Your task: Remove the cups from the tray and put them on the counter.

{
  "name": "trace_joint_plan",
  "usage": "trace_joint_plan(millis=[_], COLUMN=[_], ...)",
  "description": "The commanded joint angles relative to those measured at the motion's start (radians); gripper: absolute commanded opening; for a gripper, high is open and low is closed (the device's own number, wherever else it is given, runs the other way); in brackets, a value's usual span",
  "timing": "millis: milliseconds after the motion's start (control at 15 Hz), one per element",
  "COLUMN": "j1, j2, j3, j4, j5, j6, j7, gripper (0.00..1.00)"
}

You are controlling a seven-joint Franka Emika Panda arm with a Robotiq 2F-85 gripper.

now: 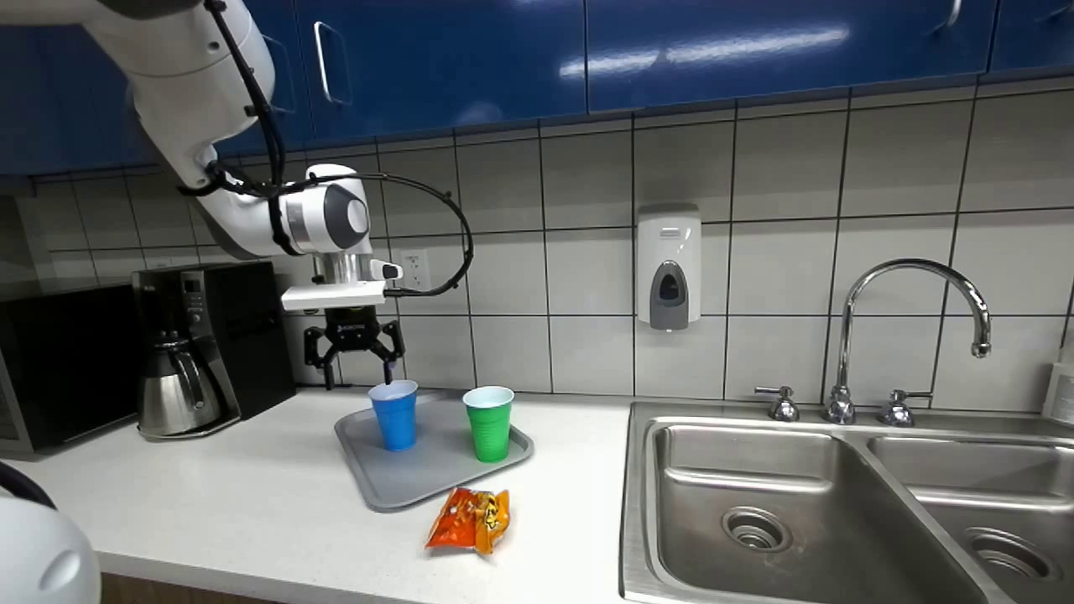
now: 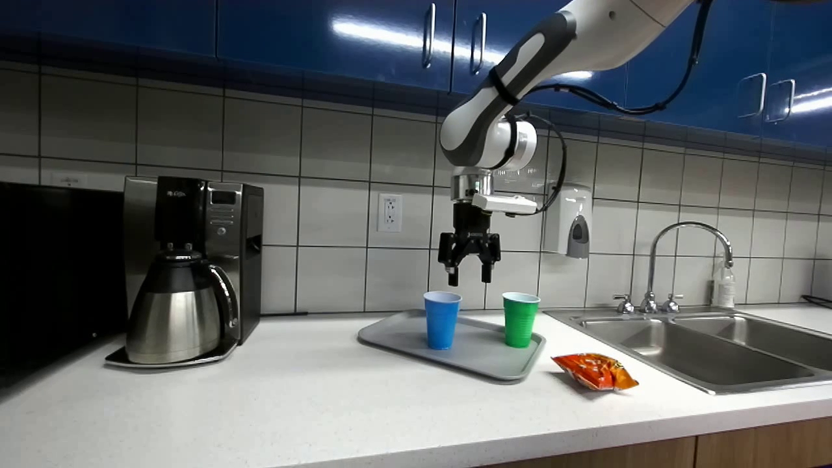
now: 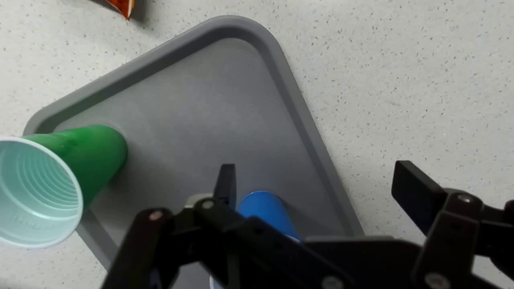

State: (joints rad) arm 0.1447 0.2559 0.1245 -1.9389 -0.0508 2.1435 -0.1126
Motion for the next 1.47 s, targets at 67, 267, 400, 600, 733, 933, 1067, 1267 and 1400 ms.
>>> trace_joint_plan(millis=[67, 267, 400, 600, 733, 933, 1067, 1267, 1400], j1=[0.004, 0.006, 0.006, 0.006, 0.006, 0.006, 0.006, 0.01, 0.015], j2=[0.046, 0.066, 0.064, 0.064, 0.063, 0.063, 0.063, 0.068, 0.071], j3=[0.006, 0.007, 0.006, 0.006, 0.006, 0.006, 0.006, 0.004, 0.002], j4=[0.04, 0.048, 0.048, 0.048, 0.048, 0.048, 0.048, 0.05, 0.052], j5=[-0.001, -0.001, -0.001, -0.001, -0.001, -0.001, -0.001, -0.014, -0.026], j6=[-0.003, -0.002, -0.002, -0.002, -0.002, -0.002, -0.002, 0.006, 0.016], j7=[0.001, 0.002, 0.002, 0.002, 0.002, 0.002, 0.002, 0.011, 0.016], gripper=[1.0, 1.0, 1.0, 1.0, 1.0, 1.0, 1.0, 1.0, 1.0])
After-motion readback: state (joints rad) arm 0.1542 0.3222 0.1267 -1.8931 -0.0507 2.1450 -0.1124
